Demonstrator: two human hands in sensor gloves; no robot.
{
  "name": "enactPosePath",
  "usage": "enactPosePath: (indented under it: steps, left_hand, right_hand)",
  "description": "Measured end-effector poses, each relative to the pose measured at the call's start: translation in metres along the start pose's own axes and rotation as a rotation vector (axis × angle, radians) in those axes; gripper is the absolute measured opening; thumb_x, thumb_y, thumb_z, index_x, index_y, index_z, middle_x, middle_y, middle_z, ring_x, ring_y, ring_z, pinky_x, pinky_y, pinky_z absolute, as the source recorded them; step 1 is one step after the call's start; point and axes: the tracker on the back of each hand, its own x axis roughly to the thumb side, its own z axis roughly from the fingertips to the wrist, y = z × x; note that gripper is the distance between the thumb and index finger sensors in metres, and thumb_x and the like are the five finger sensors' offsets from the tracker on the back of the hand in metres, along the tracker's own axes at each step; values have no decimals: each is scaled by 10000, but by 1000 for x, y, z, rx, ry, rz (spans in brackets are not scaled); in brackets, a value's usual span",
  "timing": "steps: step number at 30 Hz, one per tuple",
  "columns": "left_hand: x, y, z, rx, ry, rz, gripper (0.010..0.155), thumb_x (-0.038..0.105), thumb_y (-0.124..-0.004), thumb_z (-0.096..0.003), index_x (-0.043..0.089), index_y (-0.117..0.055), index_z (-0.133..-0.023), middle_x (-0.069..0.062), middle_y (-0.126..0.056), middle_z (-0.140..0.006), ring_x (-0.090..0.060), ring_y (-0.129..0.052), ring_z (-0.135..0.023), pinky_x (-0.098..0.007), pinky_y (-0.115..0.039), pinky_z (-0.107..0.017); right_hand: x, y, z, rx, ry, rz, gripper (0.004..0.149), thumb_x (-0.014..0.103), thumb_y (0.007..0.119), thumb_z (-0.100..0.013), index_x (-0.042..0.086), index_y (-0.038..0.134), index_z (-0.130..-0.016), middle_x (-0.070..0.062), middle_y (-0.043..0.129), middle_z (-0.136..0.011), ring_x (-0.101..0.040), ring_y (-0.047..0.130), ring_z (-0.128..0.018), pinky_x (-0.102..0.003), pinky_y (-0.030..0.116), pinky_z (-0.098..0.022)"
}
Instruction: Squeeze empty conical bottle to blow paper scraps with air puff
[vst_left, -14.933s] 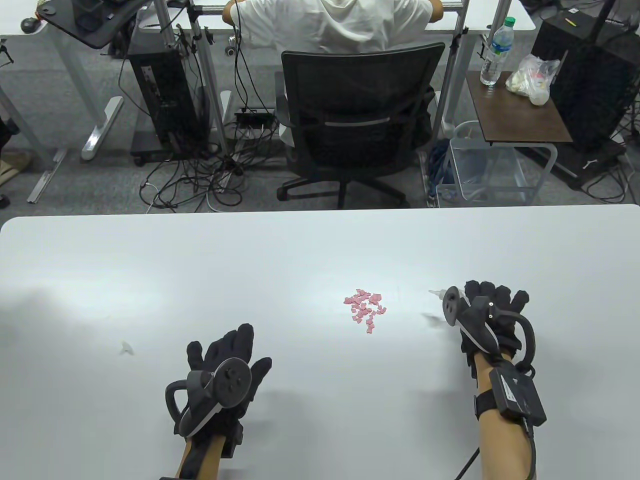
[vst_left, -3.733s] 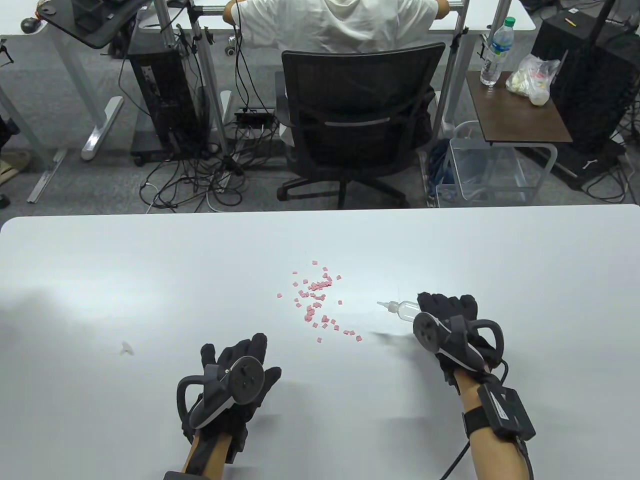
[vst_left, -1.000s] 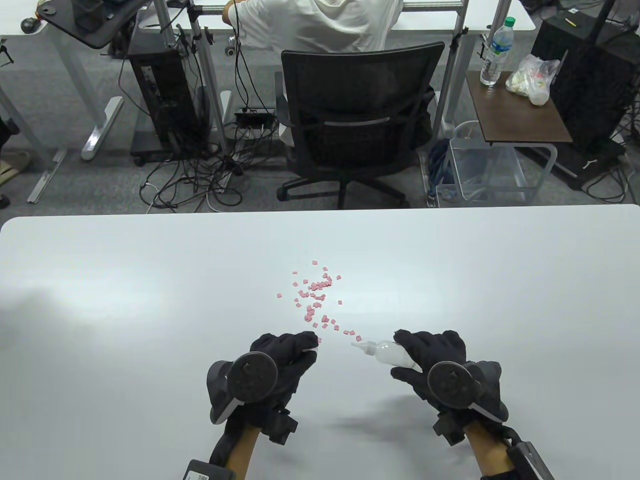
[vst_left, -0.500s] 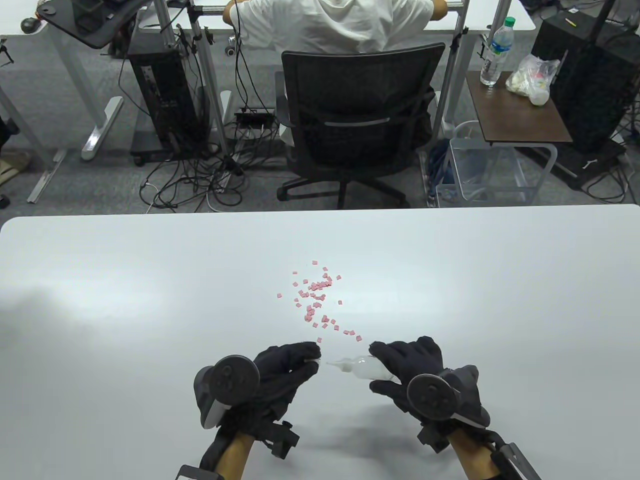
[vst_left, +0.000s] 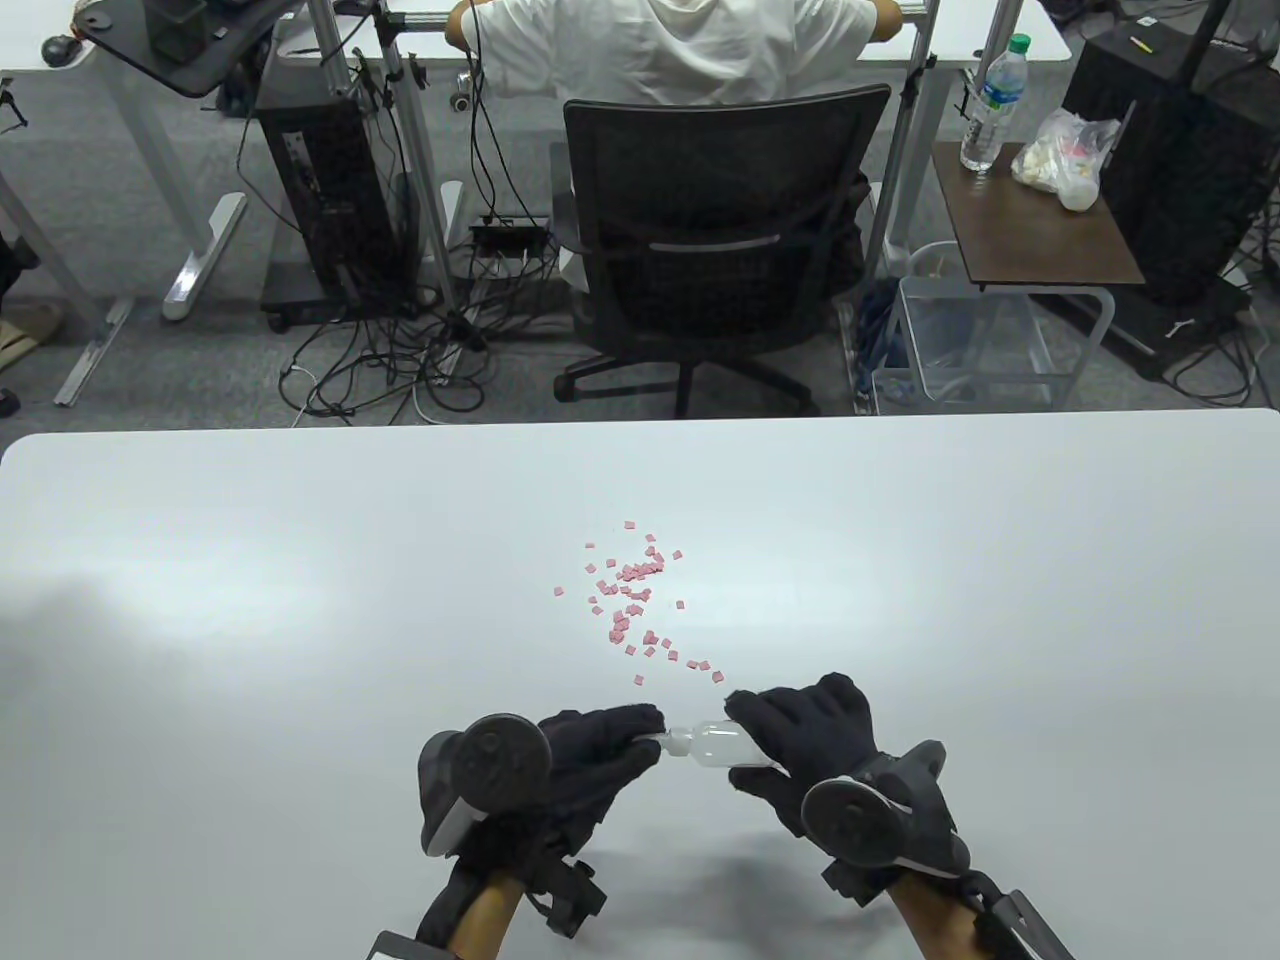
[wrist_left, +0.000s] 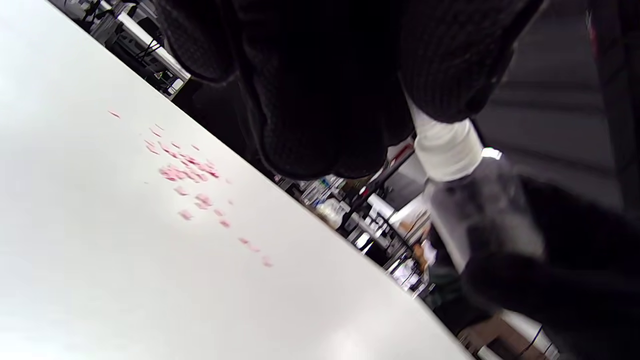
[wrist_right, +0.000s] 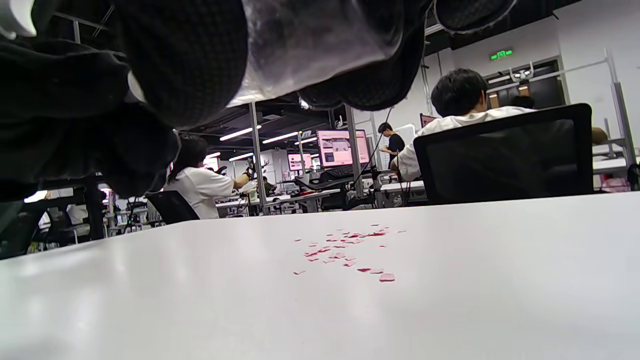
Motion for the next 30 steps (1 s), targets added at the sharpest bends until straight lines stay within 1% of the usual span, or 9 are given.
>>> enactPosePath:
  steps: [5, 7, 9, 11, 15, 18, 22, 28, 30]
  left_hand:
    - [9, -6, 5, 120, -77, -195, 473, 362, -914, -504, 239, -856, -957, -25, -1003, -860, -201, -1057, -725, -550, -599, -772]
    - [10, -9, 4, 103, -98, -217, 471, 393, -889, -510, 241, -859, -955, -24, -1005, -864, -206, -1059, -730, -544, -604, -771]
    - [9, -12, 3, 66, -99, -170, 468, 429, -831, -525, 229, -867, -946, -37, -1007, -856, -219, -1056, -724, -551, -599, -771]
    - [10, -14, 4, 98, -110, -165, 454, 403, -860, -516, 220, -882, -931, -41, -1021, -826, -218, -1067, -693, -548, -607, -765]
    - [17, -16, 10, 226, -188, -284, 463, 360, -950, -469, 253, -885, -915, -1, -1020, -831, -185, -1070, -705, -533, -612, -771]
    - [16, -17, 10, 196, -197, -268, 457, 396, -918, -479, 256, -885, -912, 7, -1021, -830, -182, -1074, -704, -531, -615, -770]
    - [14, -17, 8, 196, -175, -237, 436, 382, -921, -476, 249, -898, -891, -14, -1030, -826, -192, -1082, -706, -532, -614, -770]
    - [21, -12, 16, 328, -271, -312, 418, 357, -1011, -415, 325, -932, -825, 73, -1031, -841, -157, -1074, -754, -506, -607, -788]
    - [21, -12, 13, 282, -240, -297, 446, 363, -1000, -426, 296, -921, -860, 44, -1030, -842, -170, -1079, -739, -518, -606, -784]
  right_hand:
    - [-12, 11, -4, 170, 78, -135, 672, 452, 883, -450, 192, 748, -1055, -112, 868, -936, -348, 902, -793, -711, 548, -709]
    - [-19, 14, -4, 223, 102, -216, 672, 440, 892, -452, 190, 745, -1058, -123, 858, -944, -362, 889, -803, -721, 532, -707]
    - [-21, 12, -2, 224, 88, -198, 673, 438, 898, -449, 196, 744, -1058, -120, 857, -949, -362, 885, -810, -722, 529, -708]
    - [-20, 10, -2, 193, 70, -159, 670, 438, 902, -444, 202, 752, -1052, -118, 861, -945, -359, 889, -807, -719, 535, -709]
    - [-20, 11, -4, 230, 85, -179, 672, 444, 895, -448, 189, 753, -1054, -122, 868, -939, -360, 898, -798, -719, 542, -706]
    - [-23, 14, -3, 264, 90, -229, 673, 439, 899, -449, 190, 750, -1056, -126, 862, -944, -366, 890, -804, -722, 534, -707]
    - [-21, 13, -3, 221, 64, -200, 670, 432, 905, -441, 178, 766, -1045, -126, 872, -930, -364, 896, -791, -715, 544, -707]
    - [-27, 17, -4, 280, 95, -332, 672, 439, 896, -451, 169, 759, -1051, -137, 873, -922, -365, 900, -778, -719, 542, -705]
    - [-27, 15, -2, 245, 79, -297, 674, 435, 901, -446, 169, 763, -1049, -135, 875, -922, -366, 898, -780, -718, 544, -705]
